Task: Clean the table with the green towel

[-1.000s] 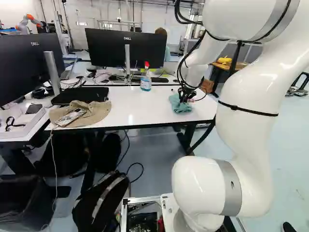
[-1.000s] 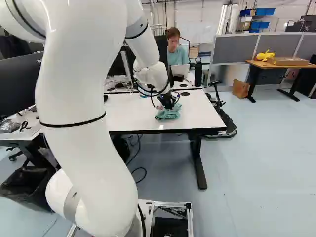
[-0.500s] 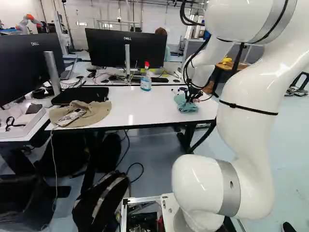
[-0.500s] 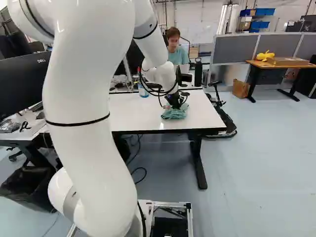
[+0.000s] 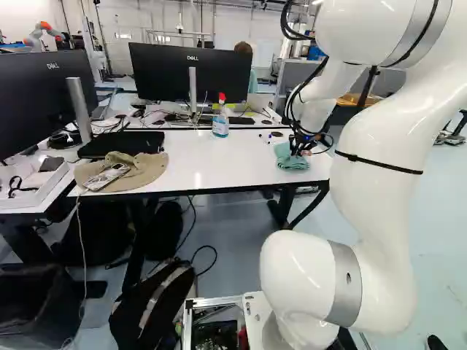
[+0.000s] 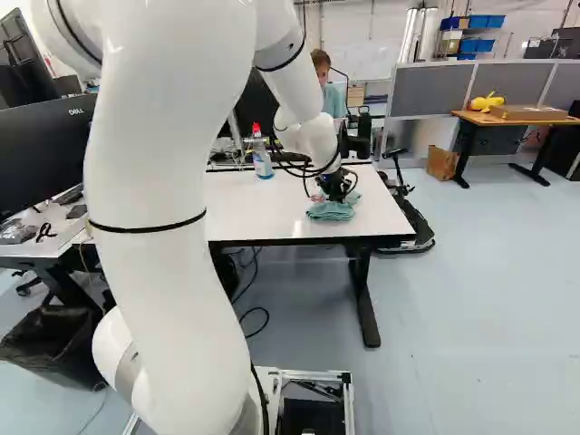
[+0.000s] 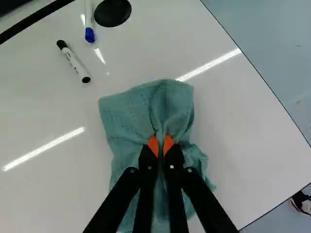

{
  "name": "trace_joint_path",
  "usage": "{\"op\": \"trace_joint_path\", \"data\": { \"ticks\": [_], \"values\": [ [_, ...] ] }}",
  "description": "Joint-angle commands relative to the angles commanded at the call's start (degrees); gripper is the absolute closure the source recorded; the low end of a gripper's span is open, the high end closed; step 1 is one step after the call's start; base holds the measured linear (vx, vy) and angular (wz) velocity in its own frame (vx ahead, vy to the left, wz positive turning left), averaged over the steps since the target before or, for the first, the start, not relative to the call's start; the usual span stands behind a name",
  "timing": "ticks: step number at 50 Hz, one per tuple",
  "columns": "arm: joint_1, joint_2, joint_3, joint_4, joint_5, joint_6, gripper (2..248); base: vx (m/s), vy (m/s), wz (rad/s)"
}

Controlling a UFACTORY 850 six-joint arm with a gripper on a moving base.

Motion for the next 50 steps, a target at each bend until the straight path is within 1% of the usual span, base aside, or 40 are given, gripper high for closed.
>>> {"op": "trace_joint_path", "data": {
  "ticks": [17,32,42,50],
  "values": [
    [-1.1,4.0,4.8,0.0,0.0,0.0,218,0.000,0.000,0.000],
    [-1.2,8.0,9.5,0.0,0.0,0.0,218,0.000,0.000,0.000],
    [-0.1,8.7,10.3,0.0,0.0,0.0,218,0.000,0.000,0.000],
    [0.0,9.0,10.4,0.0,0.0,0.0,218,0.000,0.000,0.000]
  ]
}}
